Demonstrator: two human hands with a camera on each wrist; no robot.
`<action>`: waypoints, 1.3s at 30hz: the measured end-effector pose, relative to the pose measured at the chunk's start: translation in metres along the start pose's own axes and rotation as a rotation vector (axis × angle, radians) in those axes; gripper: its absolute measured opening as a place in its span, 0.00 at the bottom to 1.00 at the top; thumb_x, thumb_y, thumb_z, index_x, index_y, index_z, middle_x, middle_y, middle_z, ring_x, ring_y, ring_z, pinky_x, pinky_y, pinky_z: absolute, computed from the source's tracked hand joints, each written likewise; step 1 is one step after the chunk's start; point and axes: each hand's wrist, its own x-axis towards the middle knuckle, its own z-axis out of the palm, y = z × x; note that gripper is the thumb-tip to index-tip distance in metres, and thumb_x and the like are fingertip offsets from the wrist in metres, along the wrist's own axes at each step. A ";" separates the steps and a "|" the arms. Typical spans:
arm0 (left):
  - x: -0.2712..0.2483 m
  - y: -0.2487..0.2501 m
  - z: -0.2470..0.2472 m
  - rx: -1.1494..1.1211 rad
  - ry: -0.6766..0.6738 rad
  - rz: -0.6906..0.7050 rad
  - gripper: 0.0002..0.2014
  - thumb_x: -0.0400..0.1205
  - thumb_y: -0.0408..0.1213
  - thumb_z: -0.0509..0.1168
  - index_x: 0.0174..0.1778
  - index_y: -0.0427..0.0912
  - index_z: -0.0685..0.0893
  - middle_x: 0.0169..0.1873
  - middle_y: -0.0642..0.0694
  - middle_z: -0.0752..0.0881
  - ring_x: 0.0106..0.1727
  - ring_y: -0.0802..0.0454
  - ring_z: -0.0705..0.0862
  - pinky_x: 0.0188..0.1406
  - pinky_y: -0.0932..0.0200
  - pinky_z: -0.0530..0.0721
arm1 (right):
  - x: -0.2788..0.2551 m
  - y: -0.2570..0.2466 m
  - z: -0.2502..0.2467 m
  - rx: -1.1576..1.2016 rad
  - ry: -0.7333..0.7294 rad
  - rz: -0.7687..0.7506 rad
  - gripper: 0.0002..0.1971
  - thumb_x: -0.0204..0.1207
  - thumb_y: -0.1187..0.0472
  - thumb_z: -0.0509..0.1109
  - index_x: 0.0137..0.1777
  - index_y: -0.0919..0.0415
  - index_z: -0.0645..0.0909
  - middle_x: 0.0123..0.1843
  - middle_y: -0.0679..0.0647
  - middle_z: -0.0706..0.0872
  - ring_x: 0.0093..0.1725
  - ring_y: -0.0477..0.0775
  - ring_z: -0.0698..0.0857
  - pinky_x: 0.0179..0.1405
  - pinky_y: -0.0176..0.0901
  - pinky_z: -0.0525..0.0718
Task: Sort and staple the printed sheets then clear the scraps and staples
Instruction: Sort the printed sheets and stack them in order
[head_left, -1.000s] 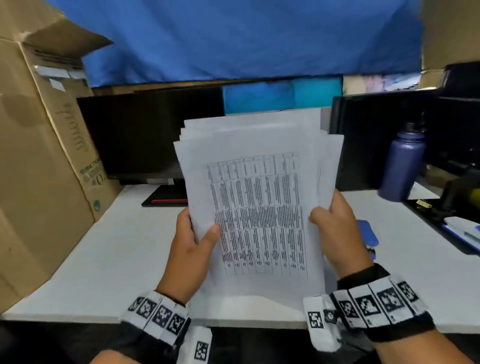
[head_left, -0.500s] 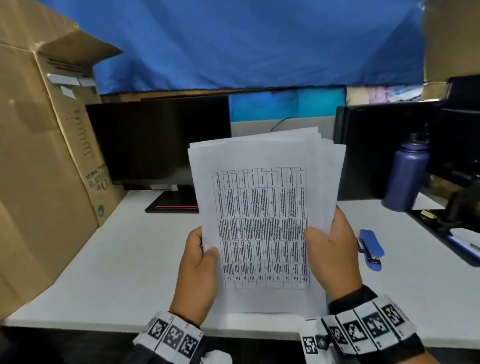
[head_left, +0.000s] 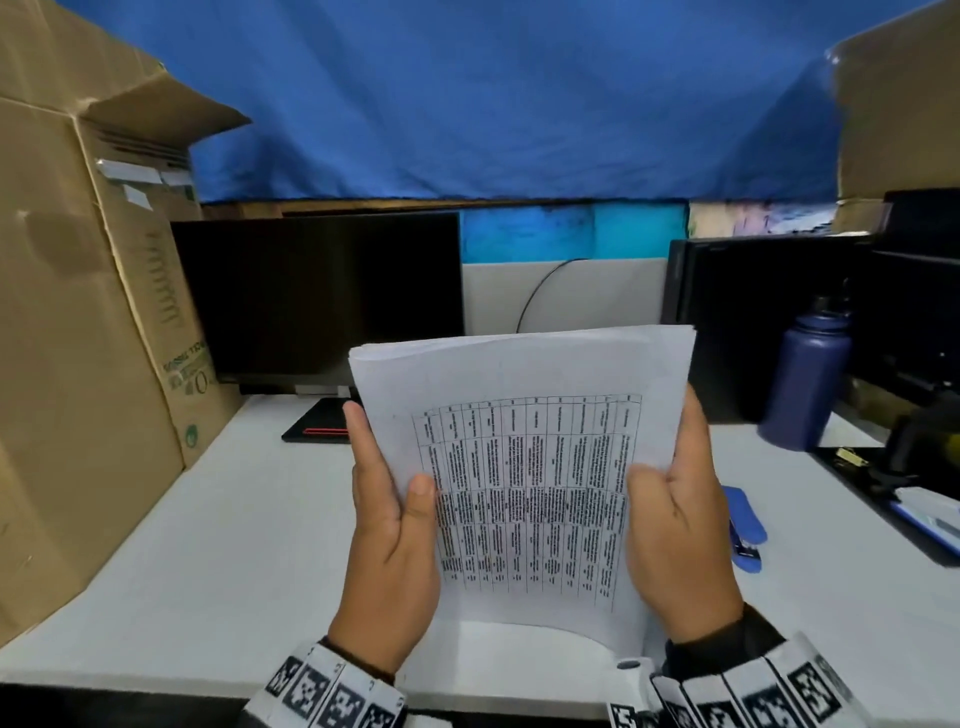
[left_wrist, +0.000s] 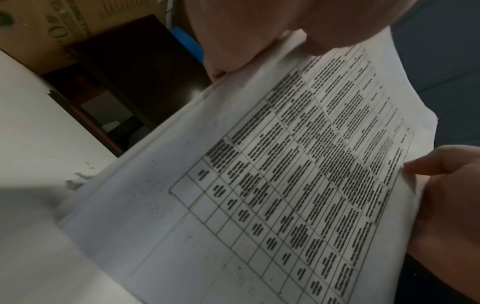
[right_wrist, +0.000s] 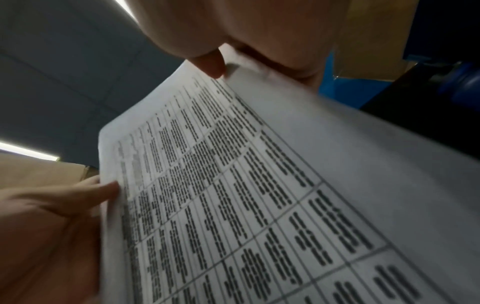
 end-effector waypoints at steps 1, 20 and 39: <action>0.002 0.001 0.000 0.004 0.010 0.013 0.38 0.90 0.42 0.53 0.82 0.78 0.36 0.83 0.71 0.60 0.83 0.71 0.62 0.83 0.59 0.60 | 0.000 0.001 0.001 -0.014 0.031 0.001 0.37 0.82 0.77 0.56 0.86 0.47 0.59 0.69 0.37 0.82 0.64 0.39 0.84 0.57 0.30 0.85; 0.014 -0.006 0.010 -0.162 0.054 -0.249 0.18 0.88 0.27 0.59 0.65 0.55 0.79 0.54 0.63 0.91 0.55 0.68 0.88 0.44 0.77 0.83 | 0.053 -0.041 -0.014 -0.367 -0.071 -0.160 0.35 0.74 0.73 0.67 0.78 0.43 0.70 0.68 0.41 0.75 0.63 0.29 0.76 0.60 0.17 0.70; -0.012 -0.054 -0.005 -0.173 -0.053 -0.572 0.20 0.82 0.19 0.62 0.58 0.47 0.88 0.50 0.50 0.95 0.54 0.50 0.92 0.53 0.52 0.88 | 0.007 0.010 0.005 0.007 -0.085 0.415 0.22 0.80 0.73 0.62 0.55 0.41 0.82 0.52 0.37 0.91 0.53 0.39 0.89 0.49 0.38 0.83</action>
